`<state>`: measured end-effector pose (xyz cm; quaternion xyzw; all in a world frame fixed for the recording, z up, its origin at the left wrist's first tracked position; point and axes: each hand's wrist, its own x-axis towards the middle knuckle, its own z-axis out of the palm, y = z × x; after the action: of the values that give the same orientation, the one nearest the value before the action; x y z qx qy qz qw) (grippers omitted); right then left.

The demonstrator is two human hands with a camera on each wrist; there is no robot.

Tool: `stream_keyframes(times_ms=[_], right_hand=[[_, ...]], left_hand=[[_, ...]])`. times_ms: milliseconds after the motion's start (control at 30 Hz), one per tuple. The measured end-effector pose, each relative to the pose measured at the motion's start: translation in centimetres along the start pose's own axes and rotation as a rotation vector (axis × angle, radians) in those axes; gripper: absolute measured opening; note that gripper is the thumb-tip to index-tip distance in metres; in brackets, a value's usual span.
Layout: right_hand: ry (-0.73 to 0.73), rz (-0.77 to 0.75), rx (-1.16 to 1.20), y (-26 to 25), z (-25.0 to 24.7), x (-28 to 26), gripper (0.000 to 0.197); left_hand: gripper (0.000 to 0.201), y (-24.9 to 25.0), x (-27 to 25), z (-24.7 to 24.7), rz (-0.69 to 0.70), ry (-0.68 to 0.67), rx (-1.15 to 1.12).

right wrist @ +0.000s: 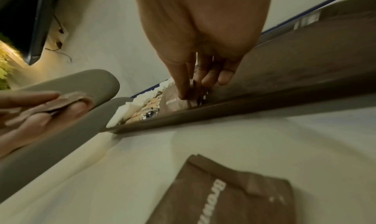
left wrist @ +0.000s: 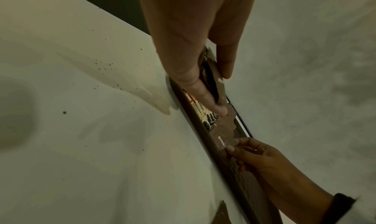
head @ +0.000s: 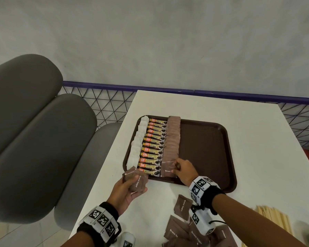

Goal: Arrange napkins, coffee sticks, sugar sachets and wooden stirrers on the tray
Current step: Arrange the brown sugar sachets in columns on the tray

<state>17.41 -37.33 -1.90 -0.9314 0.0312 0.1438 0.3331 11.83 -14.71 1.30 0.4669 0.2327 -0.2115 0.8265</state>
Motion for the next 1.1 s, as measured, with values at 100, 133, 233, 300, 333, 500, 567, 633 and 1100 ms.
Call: stream_keyframes(times_ms=[100, 133, 233, 300, 333, 500, 567, 633, 1100], right_hand=[[0.050, 0.019, -0.107, -0.2, 0.2, -0.1, 0.019], [0.086, 0.003, -0.141, -0.2, 0.2, -0.1, 0.021], [0.139, -0.068, -0.245, -0.5, 0.4, -0.2, 0.022], [0.147, -0.082, -0.279, -0.2, 0.7, 0.1, 0.025], [0.155, -0.082, -0.275, 0.0, 0.9, 0.1, 0.028], [0.242, -0.115, -0.234, -0.2, 0.7, -0.2, 0.034], [0.256, -0.166, -0.115, -0.9, 0.7, -0.4, 0.029], [0.200, -0.216, 0.067, -2.0, 0.7, -0.7, 0.024], [-0.135, -0.112, 0.728, -5.5, 0.9, -1.1, 0.016]], left_hand=[[0.026, 0.1, -0.1, 0.2, -0.004, 0.010, 0.029], [0.027, 0.1, 0.0, 0.2, -0.008, 0.012, 0.035], [0.032, 0.1, 0.0, 0.3, -0.020, 0.004, 0.030], [0.031, 0.1, 0.1, 0.4, -0.031, -0.005, 0.014], [0.029, 0.1, 0.1, 0.4, -0.040, -0.013, 0.003], [0.030, 0.1, 0.1, 0.8, -0.038, -0.045, -0.006], [0.029, 0.2, 0.1, 1.0, -0.023, -0.039, 0.003], [0.028, 0.3, 0.1, 1.2, -0.005, -0.032, 0.014], [0.024, 0.7, 0.0, 1.2, 0.064, -0.007, -0.007]])
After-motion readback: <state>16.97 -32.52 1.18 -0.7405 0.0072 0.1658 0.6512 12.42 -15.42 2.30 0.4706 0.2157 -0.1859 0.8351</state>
